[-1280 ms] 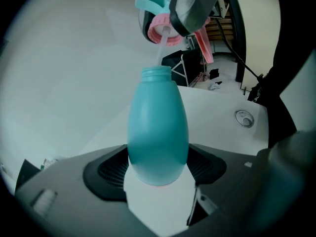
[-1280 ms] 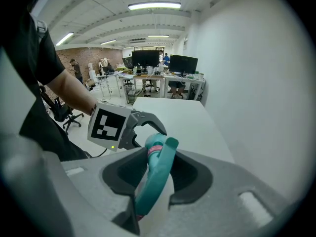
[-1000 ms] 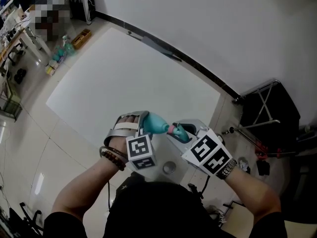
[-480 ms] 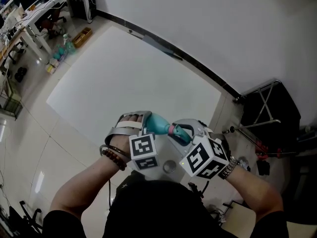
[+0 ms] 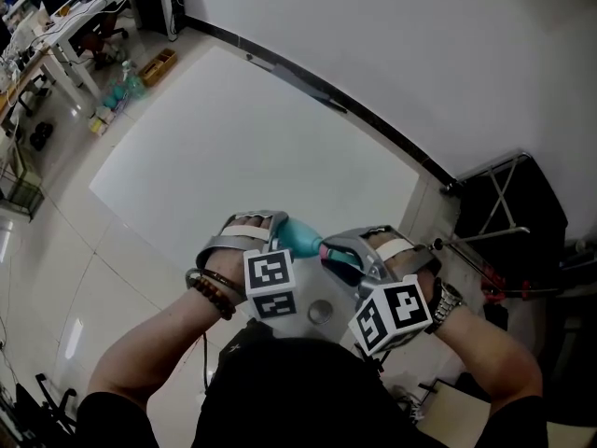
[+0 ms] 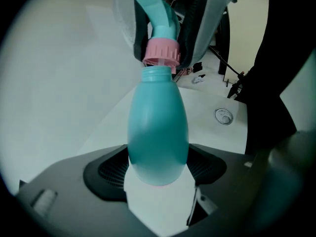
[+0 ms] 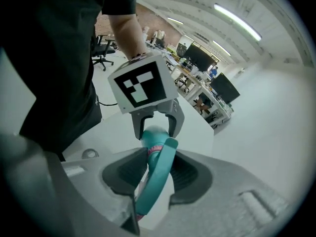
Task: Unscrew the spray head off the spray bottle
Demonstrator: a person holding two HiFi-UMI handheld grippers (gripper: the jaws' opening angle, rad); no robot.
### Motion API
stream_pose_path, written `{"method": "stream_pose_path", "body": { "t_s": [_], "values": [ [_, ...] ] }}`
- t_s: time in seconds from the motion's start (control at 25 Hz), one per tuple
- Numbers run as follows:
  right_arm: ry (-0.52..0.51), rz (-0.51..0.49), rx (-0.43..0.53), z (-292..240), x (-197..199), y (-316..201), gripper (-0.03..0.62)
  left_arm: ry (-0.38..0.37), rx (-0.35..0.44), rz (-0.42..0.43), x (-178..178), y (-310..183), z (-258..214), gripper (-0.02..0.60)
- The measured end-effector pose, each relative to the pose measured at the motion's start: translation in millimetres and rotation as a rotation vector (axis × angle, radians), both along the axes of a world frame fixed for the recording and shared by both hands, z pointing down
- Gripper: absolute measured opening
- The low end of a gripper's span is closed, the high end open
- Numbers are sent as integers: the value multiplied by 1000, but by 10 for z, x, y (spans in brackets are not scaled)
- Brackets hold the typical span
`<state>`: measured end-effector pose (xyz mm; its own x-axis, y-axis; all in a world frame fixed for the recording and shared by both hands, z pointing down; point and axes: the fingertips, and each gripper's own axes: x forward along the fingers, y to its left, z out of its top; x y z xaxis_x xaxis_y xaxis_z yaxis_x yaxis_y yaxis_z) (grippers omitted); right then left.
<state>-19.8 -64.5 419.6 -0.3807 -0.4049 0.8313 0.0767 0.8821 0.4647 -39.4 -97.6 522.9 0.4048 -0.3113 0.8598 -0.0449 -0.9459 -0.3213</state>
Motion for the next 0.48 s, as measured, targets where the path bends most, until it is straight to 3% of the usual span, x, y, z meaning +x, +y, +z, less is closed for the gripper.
{"method": "stream_pose_path", "body": {
  "t_s": [0.28, 0.48],
  "values": [
    [70, -162, 106, 19, 15, 138, 124, -9, -73, 72, 15, 177, -10, 393],
    [123, -284, 180, 53, 34, 274, 124, -55, -134, 156, -11, 354, 23, 393]
  ]
}}
